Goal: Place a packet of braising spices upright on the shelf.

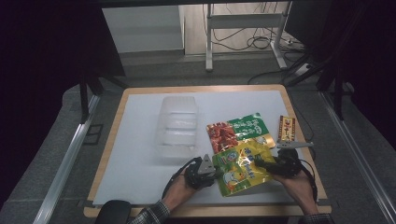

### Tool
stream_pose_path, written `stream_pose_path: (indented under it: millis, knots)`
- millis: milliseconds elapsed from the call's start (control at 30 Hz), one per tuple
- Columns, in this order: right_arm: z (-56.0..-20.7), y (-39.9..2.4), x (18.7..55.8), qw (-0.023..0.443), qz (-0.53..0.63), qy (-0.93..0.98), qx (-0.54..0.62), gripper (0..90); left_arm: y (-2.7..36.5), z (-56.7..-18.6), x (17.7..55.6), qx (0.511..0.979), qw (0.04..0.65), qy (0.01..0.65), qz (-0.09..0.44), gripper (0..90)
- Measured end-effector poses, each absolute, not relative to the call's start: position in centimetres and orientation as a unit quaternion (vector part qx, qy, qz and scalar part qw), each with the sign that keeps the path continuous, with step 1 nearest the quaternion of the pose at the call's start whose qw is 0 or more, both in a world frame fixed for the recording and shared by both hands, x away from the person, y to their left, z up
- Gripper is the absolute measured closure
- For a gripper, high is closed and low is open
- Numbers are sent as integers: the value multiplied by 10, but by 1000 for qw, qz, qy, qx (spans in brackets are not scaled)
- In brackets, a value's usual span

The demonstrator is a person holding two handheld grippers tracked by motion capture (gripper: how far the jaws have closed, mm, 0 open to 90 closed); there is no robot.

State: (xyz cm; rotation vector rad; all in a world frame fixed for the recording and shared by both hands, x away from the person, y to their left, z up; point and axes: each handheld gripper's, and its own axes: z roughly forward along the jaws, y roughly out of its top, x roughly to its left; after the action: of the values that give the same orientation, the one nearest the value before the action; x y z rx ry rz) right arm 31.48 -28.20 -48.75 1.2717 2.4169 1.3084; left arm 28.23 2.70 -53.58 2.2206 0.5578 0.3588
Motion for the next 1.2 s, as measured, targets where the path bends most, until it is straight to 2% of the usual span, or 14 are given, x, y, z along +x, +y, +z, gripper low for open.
stream_pose_path:
  millis: [67,167,467,533,833,933,1000,1200]
  knots:
    - [-485,-281,313,64,434,800,410,798,30,-531,279,882,396,209,151,602]
    - [-482,-280,312,66,428,804,407,827,37,-523,273,874,411,208,157,534]
    - [-468,-279,307,55,441,798,406,828,55,-517,262,859,437,214,162,287]
    - [-464,-279,306,56,443,799,404,832,62,-516,260,863,429,229,138,247]
    - [-443,-281,307,49,461,800,380,853,82,-516,252,838,453,267,145,97]
    - [-434,-279,310,51,456,806,375,857,89,-520,249,839,433,281,172,43]
    - [-426,-276,312,55,453,810,368,862,94,-520,248,843,422,287,170,12]
    - [-412,-266,314,55,462,814,349,875,104,-518,239,835,429,297,172,0]
